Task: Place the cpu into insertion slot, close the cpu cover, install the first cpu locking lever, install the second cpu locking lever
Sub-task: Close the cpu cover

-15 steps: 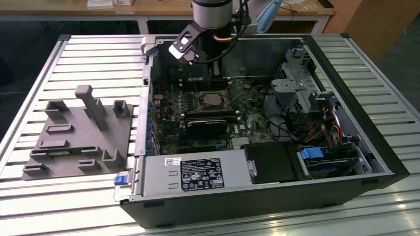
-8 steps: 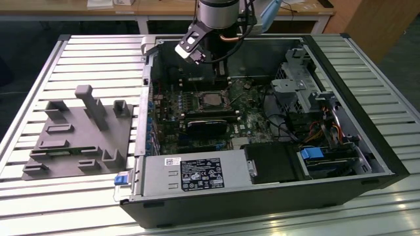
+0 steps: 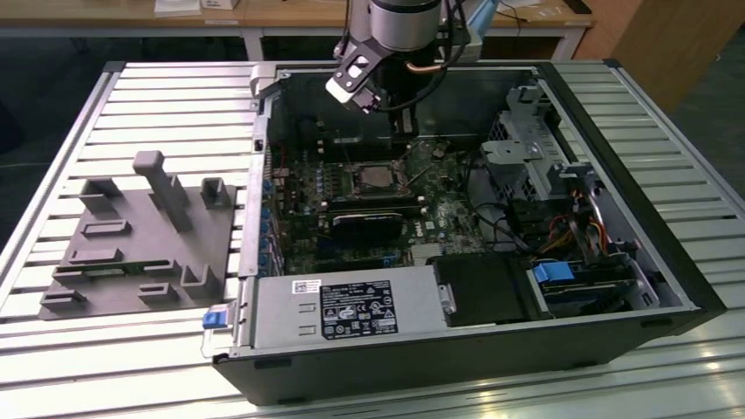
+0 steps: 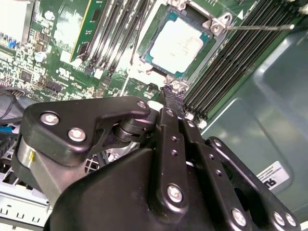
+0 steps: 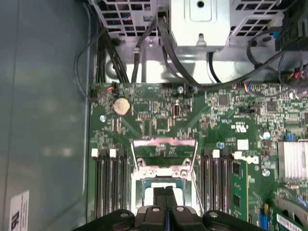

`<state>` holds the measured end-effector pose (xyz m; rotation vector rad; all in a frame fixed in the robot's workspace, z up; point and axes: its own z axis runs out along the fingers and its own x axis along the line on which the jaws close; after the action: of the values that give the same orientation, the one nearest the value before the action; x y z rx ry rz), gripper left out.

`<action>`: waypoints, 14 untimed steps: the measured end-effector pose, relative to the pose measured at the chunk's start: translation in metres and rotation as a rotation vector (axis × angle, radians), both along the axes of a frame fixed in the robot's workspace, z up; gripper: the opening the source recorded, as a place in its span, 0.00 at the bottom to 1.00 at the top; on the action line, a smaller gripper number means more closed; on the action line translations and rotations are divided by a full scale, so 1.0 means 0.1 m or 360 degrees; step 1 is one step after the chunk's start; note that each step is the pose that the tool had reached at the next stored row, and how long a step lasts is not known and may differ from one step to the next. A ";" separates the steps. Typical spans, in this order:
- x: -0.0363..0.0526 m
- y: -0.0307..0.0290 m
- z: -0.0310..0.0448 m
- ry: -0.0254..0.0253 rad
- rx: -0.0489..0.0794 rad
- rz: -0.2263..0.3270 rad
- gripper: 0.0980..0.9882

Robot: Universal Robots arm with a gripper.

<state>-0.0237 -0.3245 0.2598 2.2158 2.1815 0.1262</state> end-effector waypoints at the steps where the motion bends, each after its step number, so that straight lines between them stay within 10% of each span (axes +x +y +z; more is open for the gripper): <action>1: 0.008 0.000 0.000 0.00014 0.0000 0.0000 0.01; 14: 0.088 0.000 0.038 0.00042 0.0000 0.0000 0.01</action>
<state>-0.0149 -0.3245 0.2635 2.2172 2.1830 0.1233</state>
